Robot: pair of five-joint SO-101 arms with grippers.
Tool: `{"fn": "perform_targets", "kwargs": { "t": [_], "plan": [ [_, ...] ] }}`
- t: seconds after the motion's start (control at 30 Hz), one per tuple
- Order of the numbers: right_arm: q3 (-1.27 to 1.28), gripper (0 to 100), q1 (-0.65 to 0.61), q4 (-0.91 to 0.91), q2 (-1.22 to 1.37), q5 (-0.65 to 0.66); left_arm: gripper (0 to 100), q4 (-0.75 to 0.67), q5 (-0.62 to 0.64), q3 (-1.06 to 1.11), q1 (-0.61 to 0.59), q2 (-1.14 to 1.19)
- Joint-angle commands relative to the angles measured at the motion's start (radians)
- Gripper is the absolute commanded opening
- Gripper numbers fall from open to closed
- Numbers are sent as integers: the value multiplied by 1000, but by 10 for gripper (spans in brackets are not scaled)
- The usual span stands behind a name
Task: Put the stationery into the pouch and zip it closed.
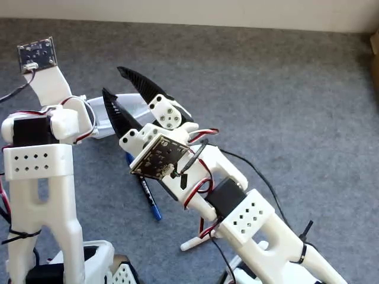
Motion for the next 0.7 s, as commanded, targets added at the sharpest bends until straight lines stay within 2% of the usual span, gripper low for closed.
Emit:
{"fn": "perform_targets", "kwargs": {
  "t": [0.0, 0.17, 0.37, 0.5, 0.67],
  "plan": [
    [-13, 132, -1, -4, -12, -15, 34, -20, -3, 18, -21, 2],
    [-62, 131, -7, 183, -85, -21, 34, -25, -3, 18, -21, 2],
    [-193, 131, -2, 415, -140, -164, 34, -32, -2, 19, -21, 4],
    [-219, 131, -2, 479, -140, -172, 34, -32, -2, 19, -21, 4],
    [-96, 131, -2, 499, -150, -173, 34, -34, 0, 19, -21, 2]
  ]
}}
